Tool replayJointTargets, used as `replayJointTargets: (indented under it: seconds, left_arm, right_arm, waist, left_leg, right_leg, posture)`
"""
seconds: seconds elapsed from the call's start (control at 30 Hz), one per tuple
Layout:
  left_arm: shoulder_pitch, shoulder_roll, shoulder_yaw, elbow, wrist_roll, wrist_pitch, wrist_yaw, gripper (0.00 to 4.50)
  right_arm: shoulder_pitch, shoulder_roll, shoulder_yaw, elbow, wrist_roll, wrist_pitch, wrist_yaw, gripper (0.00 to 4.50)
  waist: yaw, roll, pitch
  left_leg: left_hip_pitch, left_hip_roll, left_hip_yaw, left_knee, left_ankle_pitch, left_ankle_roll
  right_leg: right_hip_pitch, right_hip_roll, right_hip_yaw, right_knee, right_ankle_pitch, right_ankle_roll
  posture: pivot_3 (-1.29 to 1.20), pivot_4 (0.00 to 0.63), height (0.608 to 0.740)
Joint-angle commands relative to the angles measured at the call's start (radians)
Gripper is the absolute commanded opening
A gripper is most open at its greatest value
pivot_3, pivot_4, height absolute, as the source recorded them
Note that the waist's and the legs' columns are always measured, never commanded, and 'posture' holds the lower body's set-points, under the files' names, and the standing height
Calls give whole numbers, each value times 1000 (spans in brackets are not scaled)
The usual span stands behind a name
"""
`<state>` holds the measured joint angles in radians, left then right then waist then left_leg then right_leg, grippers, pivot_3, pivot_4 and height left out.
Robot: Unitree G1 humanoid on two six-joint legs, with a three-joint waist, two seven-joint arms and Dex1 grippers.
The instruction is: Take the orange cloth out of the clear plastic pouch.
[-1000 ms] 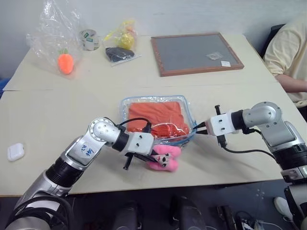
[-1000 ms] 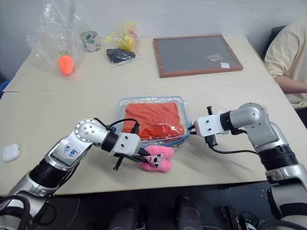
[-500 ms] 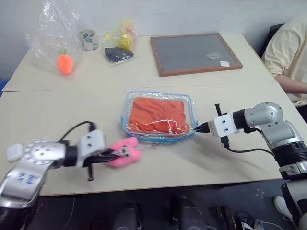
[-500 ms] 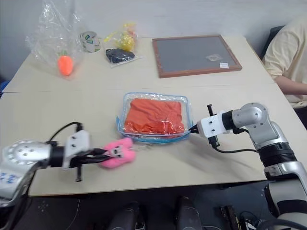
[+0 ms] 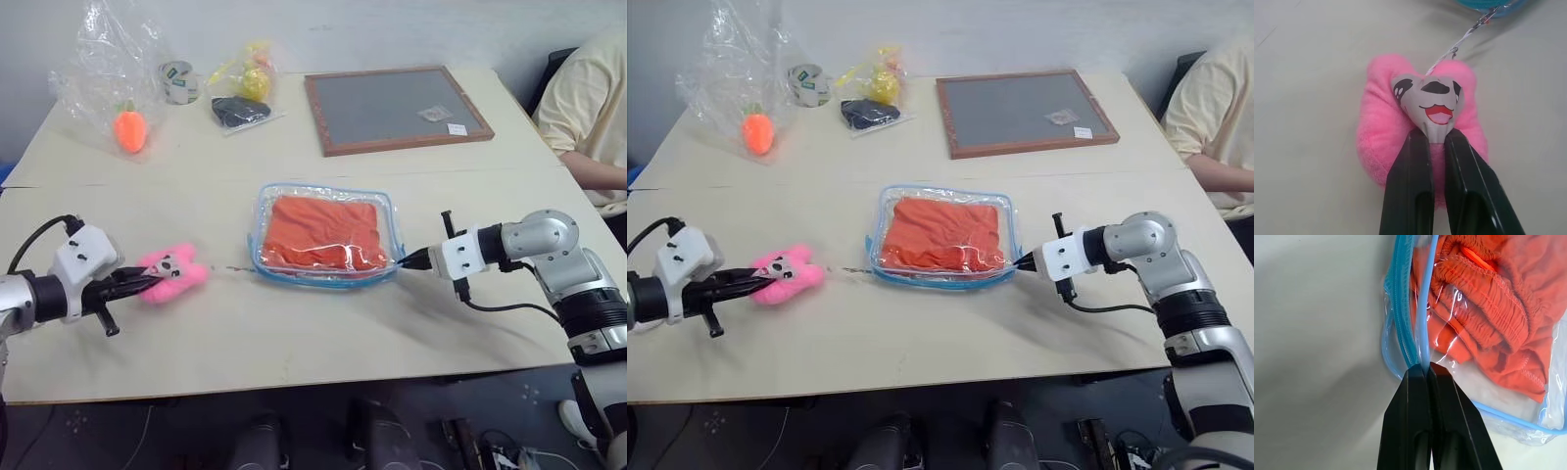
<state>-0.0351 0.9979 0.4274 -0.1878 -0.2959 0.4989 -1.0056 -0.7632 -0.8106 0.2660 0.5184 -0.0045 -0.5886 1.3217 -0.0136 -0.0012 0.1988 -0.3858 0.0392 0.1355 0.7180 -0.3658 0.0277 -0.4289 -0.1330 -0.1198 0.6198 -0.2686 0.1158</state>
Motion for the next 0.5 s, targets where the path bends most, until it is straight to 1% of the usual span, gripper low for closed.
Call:
replayJointTargets:
  seconds: [0.03, 0.07, 0.1, 0.13, 0.3, 0.37, 0.47, 0.5]
  left_arm:
    - [-5, -11, 4, -34, -36, 29, 17, 349]
    - [1, -18, -3, -46, -43, 36, 21, 738]
    - [7, -24, -8, -56, -48, 42, 25, 996]
    - [11, -28, -11, -64, -50, 45, 27, 1326]
    - [44, -35, 24, -98, -86, 69, 20, 2935]
    - [76, -15, 71, -116, -112, 79, -15, 3612]
    - [94, 61, 203, -180, -238, 181, -125, 4485]
    - [84, 84, 221, -201, -269, 204, -143, 4485]
  right_arm:
    - [9, -8, -37, -36, 48, 93, 17, 207]
    - [19, -13, -40, -55, 65, 133, 28, 444]
    - [30, -20, -43, -74, 78, 156, 38, 670]
    - [40, -25, -47, -90, 86, 170, 44, 986]
    - [112, -61, -107, -215, 153, 318, 44, 2745]
    - [147, -76, -151, -303, 225, 449, 40, 3477]
    - [219, -113, -233, -494, 359, 685, 9, 4462]
    - [239, -123, -255, -550, 394, 753, -2, 4462]
  waist:
    - [-2, 0, 0]
    - [-2, 0, 0]
    - [-3, 0, 0]
    - [-3, 0, 0]
    - [-4, 0, 0]
    - [-4, 0, 0]
    - [-4, 0, 0]
    - [-2, 0, 0]
  left_leg:
    - [0, 0, 1, 0, 0, 0]
    - [0, 0, 2, 0, 0, 0]
    - [0, 0, 2, 0, 0, 0]
    - [0, 1, 3, 0, 0, 0]
    - [0, 1, 3, 0, 0, 0]
    - [0, 1, 3, 0, 0, 0]
    - [-1, 2, 0, 0, 0, -1]
    - [-1, 2, -2, 0, 0, -1]
  right_leg:
    - [0, 0, 0, 0, 0, 0]
    - [0, 0, 0, 0, 0, 0]
    - [0, 0, 0, 0, 0, 0]
    - [0, 0, 0, 0, 0, 0]
    - [0, 0, 0, 0, 0, 0]
    - [-1, 0, 1, 0, 0, 0]
    - [-3, 1, 1, 1, 0, -1]
    - [-3, 1, 1, 1, 0, -1]
  posture:
    - [0, 150, 740]
    - [0, 150, 740]
    - [0, 150, 740]
    - [0, 150, 740]
    - [0, 150, 740]
    - [0, 150, 740]
    - [0, 150, 740]
    - [0, 150, 740]
